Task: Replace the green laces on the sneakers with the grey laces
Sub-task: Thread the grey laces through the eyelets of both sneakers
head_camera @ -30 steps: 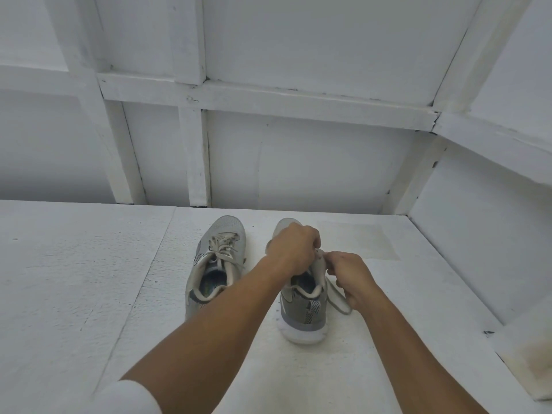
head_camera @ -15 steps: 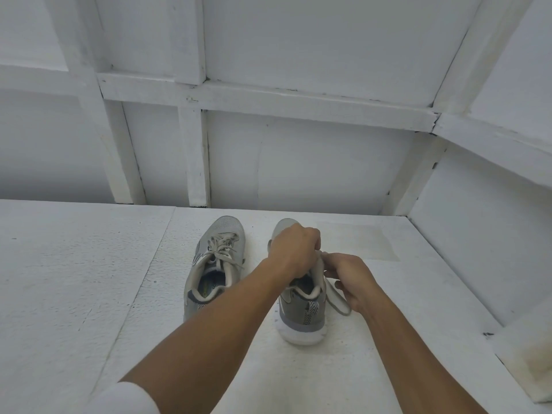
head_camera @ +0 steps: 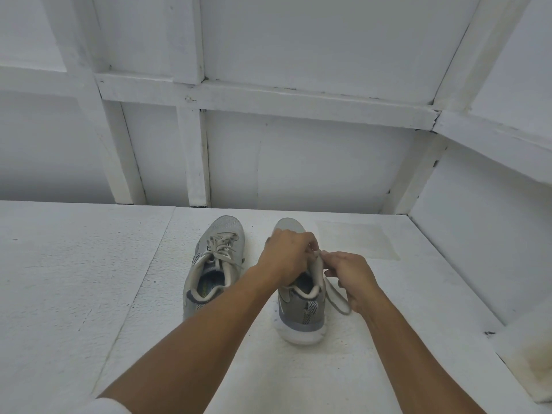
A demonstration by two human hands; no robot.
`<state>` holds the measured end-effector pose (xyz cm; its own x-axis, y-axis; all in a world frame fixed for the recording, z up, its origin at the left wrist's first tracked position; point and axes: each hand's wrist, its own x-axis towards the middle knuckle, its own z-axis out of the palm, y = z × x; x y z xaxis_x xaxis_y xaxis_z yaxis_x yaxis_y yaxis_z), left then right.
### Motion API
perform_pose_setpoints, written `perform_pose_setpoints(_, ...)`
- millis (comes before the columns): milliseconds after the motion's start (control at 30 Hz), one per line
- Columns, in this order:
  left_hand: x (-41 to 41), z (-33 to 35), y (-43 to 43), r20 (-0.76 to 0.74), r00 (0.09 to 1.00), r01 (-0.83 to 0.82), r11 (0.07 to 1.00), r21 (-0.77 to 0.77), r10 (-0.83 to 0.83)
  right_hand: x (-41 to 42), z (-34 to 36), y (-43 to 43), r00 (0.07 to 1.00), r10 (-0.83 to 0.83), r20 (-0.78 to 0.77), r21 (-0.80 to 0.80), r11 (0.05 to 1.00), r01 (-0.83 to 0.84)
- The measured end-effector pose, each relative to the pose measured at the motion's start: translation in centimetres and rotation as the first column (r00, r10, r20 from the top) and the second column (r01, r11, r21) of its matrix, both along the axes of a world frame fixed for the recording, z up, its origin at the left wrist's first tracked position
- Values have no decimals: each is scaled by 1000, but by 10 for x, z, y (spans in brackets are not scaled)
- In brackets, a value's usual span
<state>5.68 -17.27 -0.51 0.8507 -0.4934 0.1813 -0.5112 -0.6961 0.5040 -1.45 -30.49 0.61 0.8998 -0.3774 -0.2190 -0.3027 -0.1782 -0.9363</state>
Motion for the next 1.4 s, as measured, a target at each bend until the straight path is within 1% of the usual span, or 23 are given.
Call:
perform_pose_setpoints(67,-1,0,-4,48,998,-27,998,-49,29,-1,2,0,1000,8,6,4,1000,-8)
perform_pose_setpoints(167,-5,1,-8,123,990,-61,998,-26,64,-2,2,1,1000,18,7,2,1000,-18)
perform_pose_setpoints(233,-6,3,-9,142,986,-86,996,-11,86,-3,1,0,1000,23,4,1,1000,-23)
perform_pose_setpoints(300,-9,7,-8,146,985,-99,995,11,97,-4,1,-1,999,35,-4,5,999,-35)
perform_pose_setpoints(367,-9,8,-8,120,987,-108,993,45,102,-5,1,-2,999,42,-5,15,999,-42)
perform_pose_setpoints(433,-8,4,-7,70,991,-119,992,43,116,-5,1,-3,999,52,-1,16,999,-52)
perform_pose_setpoints(500,-8,2,-7,36,990,-136,990,22,135,-5,-1,-5,998,62,-2,-24,998,-62)
perform_pose_setpoints(633,-10,1,-6,36,990,-135,991,12,134,-3,-3,-7,993,116,9,-68,991,-115)
perform_pose_setpoints(700,-11,3,-2,30,993,-117,993,-2,117,1,-3,-8,988,156,15,-121,981,-153)
perform_pose_setpoints(767,-13,5,4,47,995,-85,996,7,85,6,-5,-11,990,143,20,-224,965,-135)
perform_pose_setpoints(800,-15,7,9,69,995,-73,997,26,71,8,-5,-13,994,105,37,-256,962,-92)
perform_pose_setpoints(833,-18,9,14,90,993,-77,996,39,73,11,-3,-15,996,51,73,-231,972,-33)
perform_pose_setpoints(867,-20,11,19,102,991,-93,995,38,89,14,1,-17,991,-30,129,-112,993,45)
perform_pose_setpoints(900,-20,12,24,96,989,-114,993,31,110,17,8,-21,973,-135,186,107,987,117)
perform_pose_setpoints(933,-21,12,28,80,988,-132,991,17,130,20,16,-25,943,-247,222,368,917,153)
perform_pose_setpoints(967,-21,12,31,55,988,-144,989,16,143,22,25,-30,906,-354,233,589,793,158)
perform_pose_setpoints(1000,-22,12,33,33,988,-150,989,15,149,24,32,-35,872,-438,219,727,669,154)
perform_pose_setpoints(1033,-22,13,34,14,988,-153,988,17,152,26,39,-41,852,-485,198,792,591,152)
perform_pose_setpoints(1067,-22,13,34,5,988,-154,988,14,154,27,43,-46,844,-503,186,819,554,149)
perform_pose_setpoints(1100,-21,13,34,3,988,-155,988,12,155,28,46,-51,843,-505,188,826,545,142)
perform_pose_setpoints(1200,-20,14,33,-14,990,-139,990,30,140,30,49,-60,850,-482,212,821,560,113)
perform_pose_setpoints(1300,-18,17,32,-41,993,-106,992,72,109,28,50,-64,864,-434,255,789,610,73)
perform_pose_setpoints(1400,-13,26,21,-49,998,-40,994,106,46,25,50,-60,886,-346,308,711,703,28)
